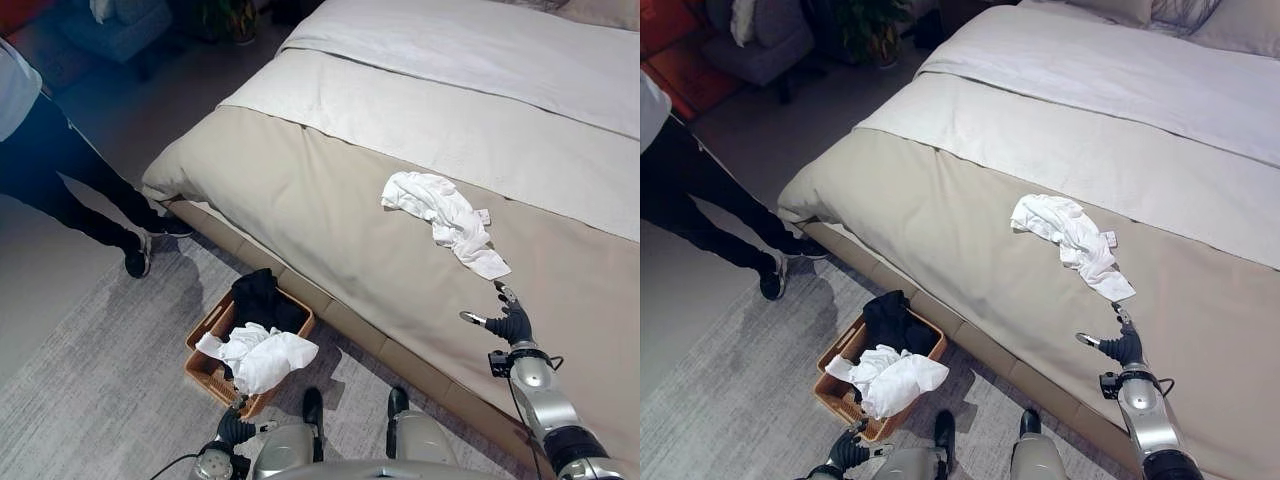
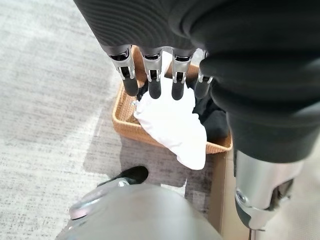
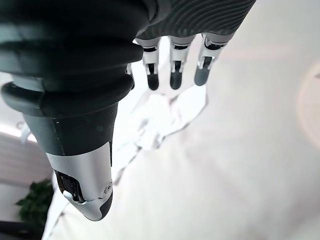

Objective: Pick up clothes into the bucket

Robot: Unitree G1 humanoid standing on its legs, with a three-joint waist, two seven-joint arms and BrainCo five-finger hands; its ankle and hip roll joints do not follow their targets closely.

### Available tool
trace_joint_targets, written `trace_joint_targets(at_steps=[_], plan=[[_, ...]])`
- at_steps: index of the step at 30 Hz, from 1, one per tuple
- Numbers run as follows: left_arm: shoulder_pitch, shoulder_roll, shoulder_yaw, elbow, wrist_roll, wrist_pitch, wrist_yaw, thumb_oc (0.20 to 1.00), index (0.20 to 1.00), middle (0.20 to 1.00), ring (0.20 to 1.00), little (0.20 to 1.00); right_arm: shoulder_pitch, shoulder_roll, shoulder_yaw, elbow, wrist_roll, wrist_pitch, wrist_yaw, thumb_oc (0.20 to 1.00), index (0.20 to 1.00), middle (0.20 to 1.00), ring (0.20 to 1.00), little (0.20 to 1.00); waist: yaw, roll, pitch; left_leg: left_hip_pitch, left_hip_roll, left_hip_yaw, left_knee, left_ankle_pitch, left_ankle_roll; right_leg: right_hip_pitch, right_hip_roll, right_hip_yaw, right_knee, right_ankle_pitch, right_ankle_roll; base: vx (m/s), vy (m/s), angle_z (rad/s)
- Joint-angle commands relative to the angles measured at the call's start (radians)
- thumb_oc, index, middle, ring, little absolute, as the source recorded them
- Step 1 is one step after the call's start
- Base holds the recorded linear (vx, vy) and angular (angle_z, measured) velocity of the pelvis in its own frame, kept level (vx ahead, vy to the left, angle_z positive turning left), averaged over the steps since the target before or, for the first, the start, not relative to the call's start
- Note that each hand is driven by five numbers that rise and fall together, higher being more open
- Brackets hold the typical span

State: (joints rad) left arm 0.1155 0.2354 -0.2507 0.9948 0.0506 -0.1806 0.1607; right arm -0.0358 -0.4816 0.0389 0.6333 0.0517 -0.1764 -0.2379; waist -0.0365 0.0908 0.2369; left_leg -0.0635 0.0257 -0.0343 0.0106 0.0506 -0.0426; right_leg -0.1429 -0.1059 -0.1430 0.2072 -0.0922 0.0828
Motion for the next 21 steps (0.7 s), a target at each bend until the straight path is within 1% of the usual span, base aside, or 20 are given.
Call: trace_joint_targets(at_steps=[1, 3, 4, 5, 7, 10, 11, 12, 13, 14, 15, 16, 17, 18, 19, 20, 21], plan=[[-0.033, 0.02, 0.046, -0.039, 0.01, -0.014, 0.042, 1.0, 1.0, 1.0, 1.0, 1.0, -0.06, -0.035, -0.032, -0.038, -0.019, -0.035, -0.053, 1.0, 1.0, 1.0, 1.0, 1.0, 0.023, -0.046, 0.032, -0.035, -0.052, -0.035, 0.055, -0.052, -0.006, 0.024, -0.017, 0.013, -0.057, 0.045, 0.023, -0.11, -0.016, 0.04], [-0.035, 0.024, 0.044, -0.063, -0.001, -0.015, 0.055, 1.0, 1.0, 1.0, 1.0, 1.0, -0.082, -0.052, -0.036, -0.039, -0.045, -0.026, -0.086, 1.0, 1.0, 1.0, 1.0, 1.0, 0.027, -0.044, 0.049, -0.063, -0.056, -0.043, 0.071, -0.05, -0.004, -0.007, -0.019, 0.01, -0.037, 0.045, 0.021, -0.1, -0.018, 0.08], [-0.035, 0.024, 0.044, -0.063, -0.001, -0.015, 0.055, 1.0, 1.0, 1.0, 1.0, 1.0, -0.082, -0.052, -0.036, -0.039, -0.045, -0.026, -0.086, 1.0, 1.0, 1.0, 1.0, 1.0, 0.027, -0.044, 0.048, -0.063, -0.056, -0.043, 0.071, -0.05, -0.004, -0.007, -0.019, 0.01, -0.036, 0.045, 0.021, -0.11, -0.004, 0.15], [-0.035, 0.028, 0.033, -0.082, -0.009, -0.019, 0.071, 1.0, 1.0, 1.0, 1.0, 1.0, -0.131, -0.08, -0.041, -0.024, -0.073, -0.019, -0.128, 1.0, 1.0, 1.0, 1.0, 1.0, 0.033, -0.036, 0.077, -0.097, -0.06, -0.048, 0.088, -0.047, -0.001, -0.043, -0.022, 0.008, -0.015, 0.046, 0.02, -0.09, 0.009, 0.12], [-0.025, 0.041, 0.003, -0.126, -0.006, -0.03, 0.085, 1.0, 1.0, 1.0, 1.0, 1.0, -0.197, -0.117, -0.043, 0.006, -0.085, -0.017, -0.181, 1.0, 1.0, 1.0, 1.0, 1.0, 0.041, -0.025, 0.099, -0.125, -0.064, -0.047, 0.101, -0.045, 0.001, -0.076, -0.027, 0.011, 0.001, 0.049, 0.021, -0.09, 0.025, 0.06], [-0.023, 0.049, -0.043, -0.152, -0.01, -0.033, 0.095, 1.0, 1.0, 1.0, 1.0, 1.0, -0.321, -0.186, -0.029, 0.097, -0.07, -0.015, -0.235, 1.0, 1.0, 1.0, 1.0, 1.0, 0.054, -0.008, 0.124, -0.169, -0.069, -0.044, 0.121, -0.043, 0.002, -0.125, -0.037, 0.022, 0.039, 0.044, 0.021, -0.04, 0.045, 0.0], [-0.024, 0.049, -0.043, -0.152, -0.01, -0.033, 0.095, 1.0, 1.0, 1.0, 1.0, 1.0, -0.322, -0.187, -0.029, 0.098, -0.07, -0.015, -0.235, 1.0, 1.0, 1.0, 1.0, 1.0, 0.054, -0.008, 0.123, -0.17, -0.069, -0.044, 0.121, -0.043, 0.002, -0.126, -0.037, 0.023, 0.039, 0.044, 0.021, -0.05, 0.049, 0.08], [-0.029, 0.049, -0.077, -0.164, -0.027, -0.036, 0.103, 1.0, 1.0, 1.0, 1.0, 1.0, -0.405, -0.231, -0.01, 0.168, -0.056, -0.005, -0.27, 1.0, 1.0, 1.0, 1.0, 1.0, 0.069, 0.004, 0.141, -0.2, -0.076, -0.045, 0.138, -0.043, 0.002, -0.157, -0.047, 0.022, 0.071, 0.037, 0.021, -0.05, 0.031, 0.11], [-0.03, 0.047, -0.077, -0.165, -0.027, -0.036, 0.103, 1.0, 1.0, 1.0, 1.0, 1.0, -0.41, -0.232, -0.007, 0.172, -0.055, -0.007, -0.27, 1.0, 1.0, 1.0, 1.0, 1.0, 0.069, 0.004, 0.141, -0.203, -0.077, -0.044, 0.14, -0.043, 0.002, -0.161, -0.047, 0.023, 0.074, 0.036, 0.021, -0.06, 0.05, 0.02], [-0.038, 0.052, -0.11, -0.182, -0.03, -0.043, 0.121, 1.0, 1.0, 1.0, 1.0, 1.0, -0.494, -0.301, 0.011, 0.243, -0.056, 0.001, -0.307, 1.0, 1.0, 1.0, 1.0, 1.0, 0.082, 0.016, 0.163, -0.234, -0.088, -0.049, 0.17, -0.051, 0.001, -0.197, -0.059, 0.021, 0.124, 0.019, 0.021, 0.0, 0.0, 0.0], [-0.039, 0.051, -0.109, -0.182, -0.03, -0.042, 0.121, 1.0, 1.0, 1.0, 1.0, 1.0, -0.497, -0.302, 0.013, 0.245, -0.055, 0.0, -0.307, 1.0, 1.0, 1.0, 1.0, 1.0, 0.082, 0.017, 0.161, -0.239, -0.088, -0.049, 0.169, -0.046, 0.002, -0.202, -0.059, 0.021, 0.122, 0.024, 0.021, -0.05, 0.03, 0.04], [-0.046, 0.058, -0.134, -0.195, -0.027, -0.046, 0.13, 1.0, 1.0, 1.0, 1.0, 1.0, -0.566, -0.362, 0.033, 0.279, -0.044, 0.006, -0.321, 1.0, 1.0, 1.0, 1.0, 1.0, 0.094, 0.023, 0.178, -0.268, -0.095, -0.056, 0.192, -0.053, 0.002, -0.231, -0.073, 0.017, 0.166, 0.002, 0.018, -0.05, 0.011, 0.13], [-0.054, 0.061, -0.144, -0.196, -0.026, -0.043, 0.134, 1.0, 1.0, 1.0, 1.0, 1.0, -0.599, -0.385, 0.04, 0.29, -0.041, 0.007, -0.329, 1.0, 1.0, 1.0, 1.0, 1.0, 0.096, 0.026, 0.19, -0.287, -0.098, -0.059, 0.208, -0.053, 0.003, -0.252, -0.078, 0.016, 0.194, -0.002, 0.017, -0.04, 0.008, 0.15], [-0.055, 0.059, -0.144, -0.195, -0.026, -0.043, 0.134, 1.0, 1.0, 1.0, 1.0, 1.0, -0.602, -0.386, 0.042, 0.291, -0.04, 0.006, -0.328, 1.0, 1.0, 1.0, 1.0, 1.0, 0.095, 0.026, 0.19, -0.29, -0.099, -0.059, 0.21, -0.053, 0.003, -0.255, -0.079, 0.017, 0.197, -0.003, 0.017, -0.05, 0.001, 0.32], [-0.067, 0.064, -0.166, -0.202, -0.032, -0.047, 0.139, 1.0, 1.0, 1.0, 1.0, 1.0, -0.685, -0.442, 0.079, 0.359, -0.025, 0.011, -0.331, 1.0, 1.0, 1.0, 1.0, 1.0, 0.104, 0.032, 0.21, -0.333, -0.107, -0.069, 0.242, -0.057, 0.004, -0.294, -0.093, 0.011, 0.243, -0.019, 0.015, -0.04, 0.001, 0.32], [-0.067, 0.064, -0.165, -0.202, -0.032, -0.047, 0.139, 1.0, 1.0, 1.0, 1.0, 1.0, -0.686, -0.442, 0.08, 0.36, -0.025, 0.01, -0.331, 1.0, 1.0, 1.0, 1.0, 1.0, 0.103, 0.032, 0.21, -0.333, -0.107, -0.069, 0.242, -0.057, 0.004, -0.294, -0.093, 0.011, 0.243, -0.019, 0.015, -0.06, -0.014, 0.42], [-0.076, 0.066, -0.176, -0.208, -0.046, -0.049, 0.149, 1.0, 1.0, 1.0, 1.0, 1.0, -0.755, -0.479, 0.119, 0.372, -0.028, 0.019, -0.338, 1.0, 1.0, 1.0, 1.0, 1.0, 0.111, 0.035, 0.232, -0.376, -0.113, -0.079, 0.278, -0.059, 0.002, -0.331, -0.109, 0.004, 0.291, -0.036, 0.011, -0.05, -0.042, 0.28]])
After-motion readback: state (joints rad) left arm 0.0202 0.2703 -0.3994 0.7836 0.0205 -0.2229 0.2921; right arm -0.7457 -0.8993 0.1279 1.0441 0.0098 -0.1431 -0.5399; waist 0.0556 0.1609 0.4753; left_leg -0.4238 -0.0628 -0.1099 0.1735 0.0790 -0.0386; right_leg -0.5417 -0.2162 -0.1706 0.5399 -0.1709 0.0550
